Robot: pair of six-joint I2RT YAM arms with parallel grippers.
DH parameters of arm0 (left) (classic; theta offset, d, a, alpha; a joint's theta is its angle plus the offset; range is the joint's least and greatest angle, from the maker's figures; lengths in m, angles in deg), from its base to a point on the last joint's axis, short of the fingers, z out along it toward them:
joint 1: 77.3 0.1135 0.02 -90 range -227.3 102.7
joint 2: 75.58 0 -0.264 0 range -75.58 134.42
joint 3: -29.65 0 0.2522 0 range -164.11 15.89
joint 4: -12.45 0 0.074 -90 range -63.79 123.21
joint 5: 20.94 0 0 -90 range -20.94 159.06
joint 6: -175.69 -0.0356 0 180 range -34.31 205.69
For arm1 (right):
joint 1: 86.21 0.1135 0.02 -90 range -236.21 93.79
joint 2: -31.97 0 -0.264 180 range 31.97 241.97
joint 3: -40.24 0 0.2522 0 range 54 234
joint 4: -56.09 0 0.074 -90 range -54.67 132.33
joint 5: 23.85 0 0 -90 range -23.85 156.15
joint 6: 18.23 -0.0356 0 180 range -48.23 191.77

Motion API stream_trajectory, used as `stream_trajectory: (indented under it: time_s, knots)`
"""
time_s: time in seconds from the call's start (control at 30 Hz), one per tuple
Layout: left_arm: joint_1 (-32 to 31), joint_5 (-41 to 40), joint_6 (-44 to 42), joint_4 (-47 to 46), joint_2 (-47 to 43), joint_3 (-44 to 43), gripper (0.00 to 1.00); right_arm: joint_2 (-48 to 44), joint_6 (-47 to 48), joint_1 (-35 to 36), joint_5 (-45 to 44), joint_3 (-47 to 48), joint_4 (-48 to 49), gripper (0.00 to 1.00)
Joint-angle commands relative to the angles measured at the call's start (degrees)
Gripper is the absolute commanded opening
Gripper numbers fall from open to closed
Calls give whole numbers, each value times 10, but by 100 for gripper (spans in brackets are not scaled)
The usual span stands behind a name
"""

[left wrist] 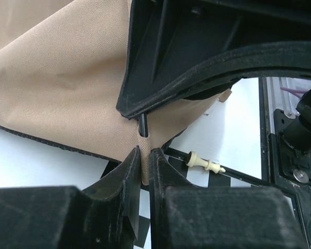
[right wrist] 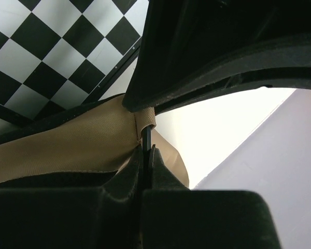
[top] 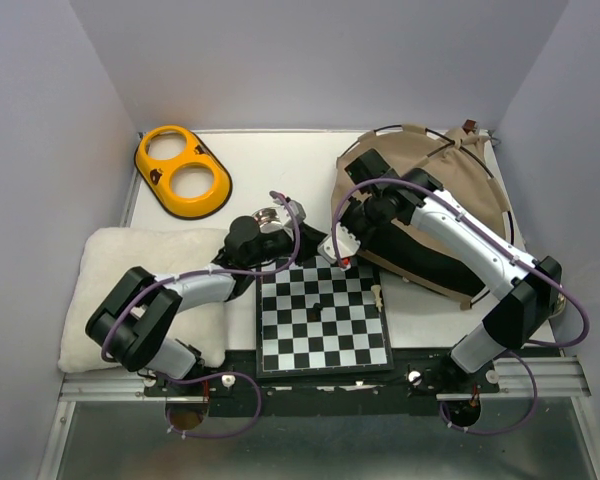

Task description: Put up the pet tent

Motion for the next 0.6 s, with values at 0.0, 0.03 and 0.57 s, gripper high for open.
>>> stream_trajectory:
  time_s: [0.0,0.03,0.57]
  knots:
    - [-9,-11,14,-44,3,-33,21,8,-1,4,-22,-16,-10,1]
    - [-9,-12,15,-44,8,-35,21,9,-2,5,-21,-15,-9,1]
    - [-19,-19,20,3,53,-93,20,9,-29,15,-16,-5,-8,1]
